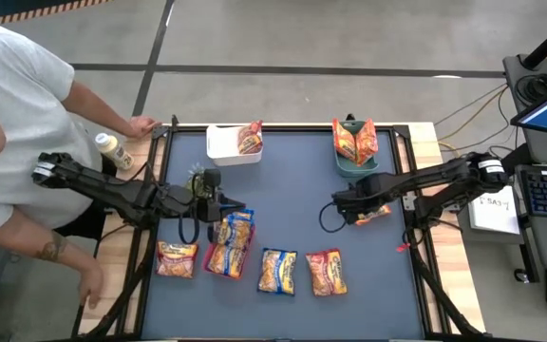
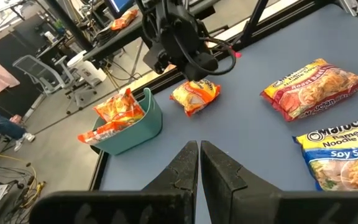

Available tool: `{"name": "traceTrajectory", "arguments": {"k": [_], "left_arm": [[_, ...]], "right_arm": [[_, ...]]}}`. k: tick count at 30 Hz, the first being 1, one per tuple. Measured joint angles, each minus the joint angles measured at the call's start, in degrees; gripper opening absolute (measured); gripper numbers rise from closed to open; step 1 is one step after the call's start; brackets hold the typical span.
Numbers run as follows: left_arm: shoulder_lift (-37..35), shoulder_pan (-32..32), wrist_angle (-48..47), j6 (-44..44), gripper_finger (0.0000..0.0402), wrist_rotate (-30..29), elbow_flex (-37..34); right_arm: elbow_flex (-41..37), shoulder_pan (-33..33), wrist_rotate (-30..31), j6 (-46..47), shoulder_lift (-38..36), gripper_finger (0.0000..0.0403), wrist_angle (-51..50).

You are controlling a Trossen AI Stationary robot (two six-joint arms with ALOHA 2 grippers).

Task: Sort Maruchan noodles
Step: Put the orange noodle pack into the green bin

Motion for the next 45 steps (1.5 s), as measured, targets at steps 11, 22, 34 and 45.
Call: {"name": "traceTrajectory", "arguments": {"k": [11,22,34,45], "left_arm": [[2.3,0.1,2.7,0.0,0.0000,0.0,0.0],[7.1,0.7,8.0,-0.3,0.0000,0.0,0.0],[20.4,5.7,14.4,-1.3,0.0000,3.1,4.8],[31.1,11.1,6.2,-1.8,0.0000,12.0,12.4]], "right_arm": [[-5.6,-1.0,-2.9,-9.0,1.0,0.0009,34.0],[-1.8,-1.7,-1.2,-20.5,-6.5,0.0008,40.8],[-5.3,-1.5,-3.1,-19.3,-6.4,0.0008,41.5],[-13.8,-1.2,-3.5,-18.1,-6.4,0.0009,56.9]]}}
